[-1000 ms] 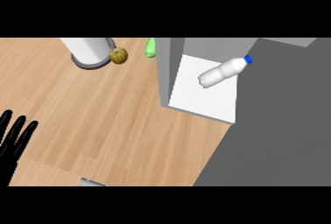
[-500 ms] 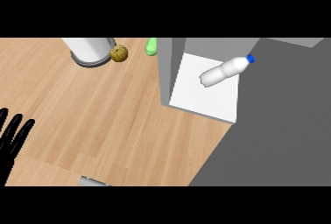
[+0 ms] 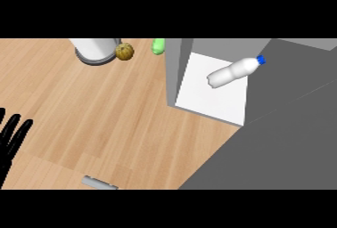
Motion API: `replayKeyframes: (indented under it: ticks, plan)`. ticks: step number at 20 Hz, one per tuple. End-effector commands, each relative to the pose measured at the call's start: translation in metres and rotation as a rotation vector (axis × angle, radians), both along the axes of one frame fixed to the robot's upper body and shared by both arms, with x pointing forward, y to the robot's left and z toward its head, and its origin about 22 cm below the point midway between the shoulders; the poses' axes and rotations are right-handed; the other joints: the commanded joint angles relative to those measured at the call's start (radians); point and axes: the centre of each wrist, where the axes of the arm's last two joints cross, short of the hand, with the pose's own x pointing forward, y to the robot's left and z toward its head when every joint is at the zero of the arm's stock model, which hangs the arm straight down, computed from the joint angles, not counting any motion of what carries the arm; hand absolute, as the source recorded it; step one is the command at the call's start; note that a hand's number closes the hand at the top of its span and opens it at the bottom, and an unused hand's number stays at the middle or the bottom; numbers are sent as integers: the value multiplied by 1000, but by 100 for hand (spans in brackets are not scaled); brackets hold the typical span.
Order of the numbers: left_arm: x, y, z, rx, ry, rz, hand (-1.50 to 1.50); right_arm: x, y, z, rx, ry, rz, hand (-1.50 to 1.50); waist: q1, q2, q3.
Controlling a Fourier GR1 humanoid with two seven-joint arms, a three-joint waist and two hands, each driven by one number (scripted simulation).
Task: Pick up the bottled water, place it into the cabinet and close the cabinet
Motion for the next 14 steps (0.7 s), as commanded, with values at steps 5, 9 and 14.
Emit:
replayKeyframes:
  ticks: [5,9,14]
  plan:
    - [1,4,2,-2,2,2,-150,32,19,-1,-72,22,-109,150,-7,-8,7]
    - [2,11,-1,1,10,19,-150,58,25,4,-171,-19,-153,150,-13,-12,6]
    - [3,10,-3,4,15,12,-150,92,44,7,-241,1,-197,150,-29,-16,10]
